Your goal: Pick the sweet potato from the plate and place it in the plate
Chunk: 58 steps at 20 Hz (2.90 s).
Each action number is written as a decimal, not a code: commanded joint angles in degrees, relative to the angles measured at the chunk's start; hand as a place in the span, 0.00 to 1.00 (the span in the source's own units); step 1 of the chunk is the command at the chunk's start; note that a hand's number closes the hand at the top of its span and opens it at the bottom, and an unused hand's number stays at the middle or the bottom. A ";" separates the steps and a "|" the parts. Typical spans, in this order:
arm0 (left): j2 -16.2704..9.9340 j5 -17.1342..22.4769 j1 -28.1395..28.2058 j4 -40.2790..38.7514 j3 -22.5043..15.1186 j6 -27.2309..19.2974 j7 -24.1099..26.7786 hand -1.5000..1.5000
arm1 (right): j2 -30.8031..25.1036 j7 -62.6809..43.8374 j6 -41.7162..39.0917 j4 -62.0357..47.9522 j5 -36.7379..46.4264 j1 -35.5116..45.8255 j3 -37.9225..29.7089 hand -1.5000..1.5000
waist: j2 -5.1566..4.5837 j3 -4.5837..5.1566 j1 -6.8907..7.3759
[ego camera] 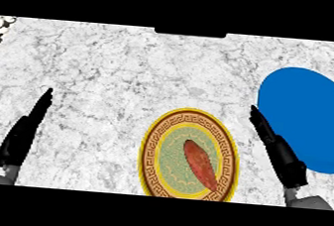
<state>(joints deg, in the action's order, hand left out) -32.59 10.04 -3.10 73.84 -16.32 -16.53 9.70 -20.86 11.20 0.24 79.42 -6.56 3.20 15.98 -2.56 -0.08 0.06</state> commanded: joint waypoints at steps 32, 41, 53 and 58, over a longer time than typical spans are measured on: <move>7.68 6.57 -2.29 1.40 7.32 8.48 -2.23 0.50 | -2.04 -42.53 9.45 31.48 47.40 -5.63 26.87 0.00 | 2.80 0.30 -0.86; 8.06 4.95 -1.77 1.82 9.07 11.45 -1.04 0.50 | 5.45 -61.38 -7.26 34.86 45.85 0.38 26.50 0.00 | 2.59 0.11 -0.06; 11.94 0.40 3.73 5.32 10.49 12.94 -0.57 0.50 | 9.27 -59.39 -16.82 24.29 46.95 4.12 19.86 0.00 | 2.60 0.07 0.18; 13.80 -1.74 -3.61 -0.10 12.62 13.93 -2.19 0.50 | 11.12 -53.70 -13.66 17.82 50.54 2.57 19.39 0.00 | 2.56 0.07 -0.08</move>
<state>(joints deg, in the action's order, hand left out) -20.19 10.07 -4.22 74.75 -4.46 -2.92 9.05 -11.62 -46.06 -15.20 101.71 41.72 6.39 36.08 0.00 0.00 0.06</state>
